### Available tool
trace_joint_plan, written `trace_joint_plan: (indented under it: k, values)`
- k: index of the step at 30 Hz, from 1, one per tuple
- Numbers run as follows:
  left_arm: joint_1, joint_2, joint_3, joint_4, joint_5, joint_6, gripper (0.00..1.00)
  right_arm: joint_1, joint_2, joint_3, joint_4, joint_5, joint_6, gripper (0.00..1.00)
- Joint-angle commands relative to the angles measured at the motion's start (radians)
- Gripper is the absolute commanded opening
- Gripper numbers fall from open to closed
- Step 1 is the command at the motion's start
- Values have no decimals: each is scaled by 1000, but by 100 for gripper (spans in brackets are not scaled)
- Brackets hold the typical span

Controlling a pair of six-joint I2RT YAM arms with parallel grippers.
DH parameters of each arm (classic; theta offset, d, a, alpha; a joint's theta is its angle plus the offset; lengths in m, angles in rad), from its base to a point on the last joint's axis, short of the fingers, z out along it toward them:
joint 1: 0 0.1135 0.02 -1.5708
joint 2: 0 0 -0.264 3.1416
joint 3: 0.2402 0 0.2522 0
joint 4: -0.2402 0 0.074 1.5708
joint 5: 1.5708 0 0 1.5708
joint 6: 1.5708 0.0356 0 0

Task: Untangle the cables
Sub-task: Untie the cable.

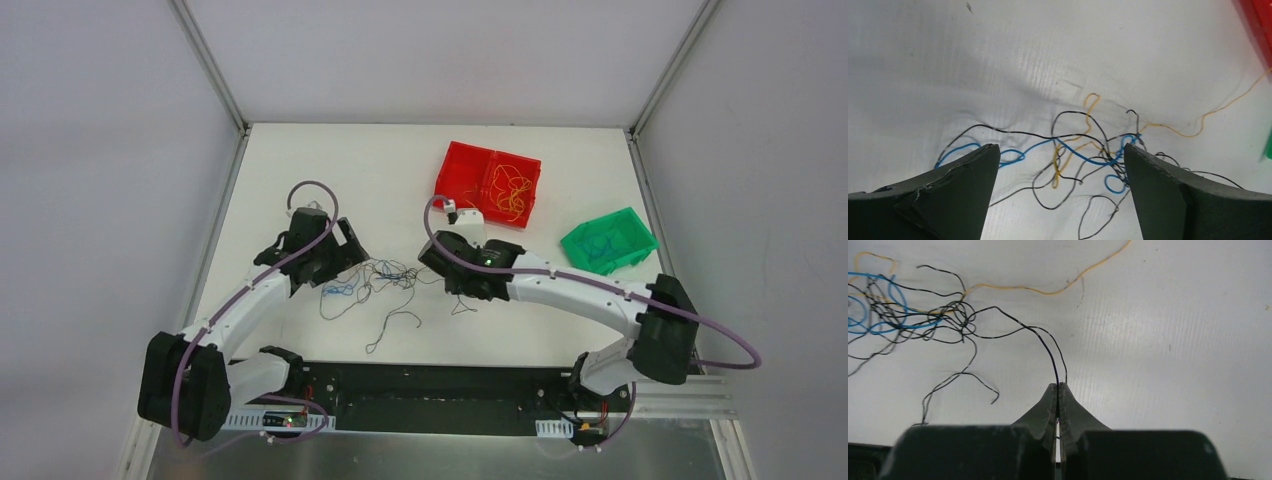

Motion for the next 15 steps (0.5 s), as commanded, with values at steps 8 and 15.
trace_joint_plan:
  k: [8, 15]
  values:
    - [-4, 151, -41, 122, 11, -128, 96, -27, -182, 13, -50, -9, -61, 0]
    - [-6, 134, -71, 191, 82, -114, 27, -36, -190, -13, -36, -58, -61, 0]
